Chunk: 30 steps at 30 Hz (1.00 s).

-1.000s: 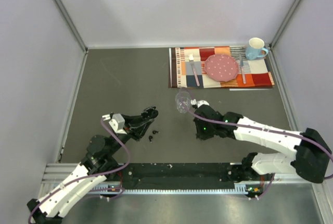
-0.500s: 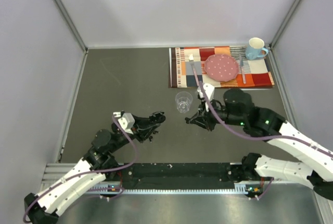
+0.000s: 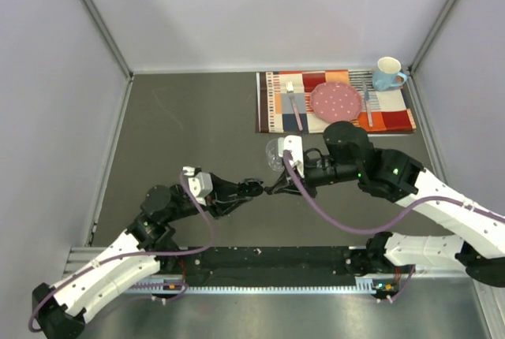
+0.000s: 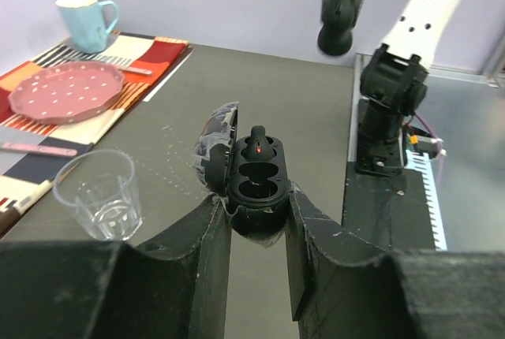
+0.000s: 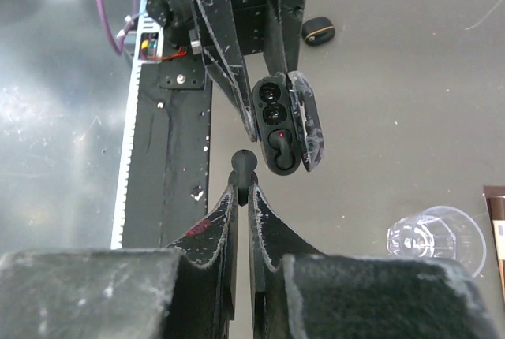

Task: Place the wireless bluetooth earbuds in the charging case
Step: Place the earbud in the charging case.

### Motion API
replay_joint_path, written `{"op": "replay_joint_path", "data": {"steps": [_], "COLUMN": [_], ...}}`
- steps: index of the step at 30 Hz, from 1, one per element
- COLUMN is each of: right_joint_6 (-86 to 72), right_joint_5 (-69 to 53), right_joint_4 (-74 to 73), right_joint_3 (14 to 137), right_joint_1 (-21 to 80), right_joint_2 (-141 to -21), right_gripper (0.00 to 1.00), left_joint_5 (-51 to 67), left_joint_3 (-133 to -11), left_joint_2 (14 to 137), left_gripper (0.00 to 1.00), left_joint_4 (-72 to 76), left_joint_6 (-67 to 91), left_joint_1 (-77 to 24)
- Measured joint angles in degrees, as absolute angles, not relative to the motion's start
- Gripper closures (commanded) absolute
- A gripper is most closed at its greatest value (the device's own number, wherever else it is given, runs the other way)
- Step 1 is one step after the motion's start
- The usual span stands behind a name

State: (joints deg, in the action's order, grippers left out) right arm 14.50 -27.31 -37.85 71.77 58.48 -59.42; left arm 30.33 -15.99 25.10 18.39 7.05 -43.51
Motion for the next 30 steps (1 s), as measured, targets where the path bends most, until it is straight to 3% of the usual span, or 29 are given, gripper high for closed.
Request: {"op": "replay_joint_path", "data": {"steps": [13, 30], "right_joint_6": [23.1, 27.3], "right_joint_5": [-26.9, -26.3], "right_joint_4": [-40.8, -42.8], "right_joint_3": [75.1, 75.6], "right_joint_1": [62.0, 62.2], "right_joint_2": [-62.8, -68.5], "right_gripper": [1.0, 1.0], "left_joint_5": [41.4, 45.1], "left_joint_3": [-21.3, -21.7], "left_joint_2": [34.4, 37.7], "left_gripper": [1.0, 1.0], "left_joint_4": [18.9, 21.8], "left_joint_6": [6.1, 7.3], "left_joint_1": [-43.5, -43.5]}}
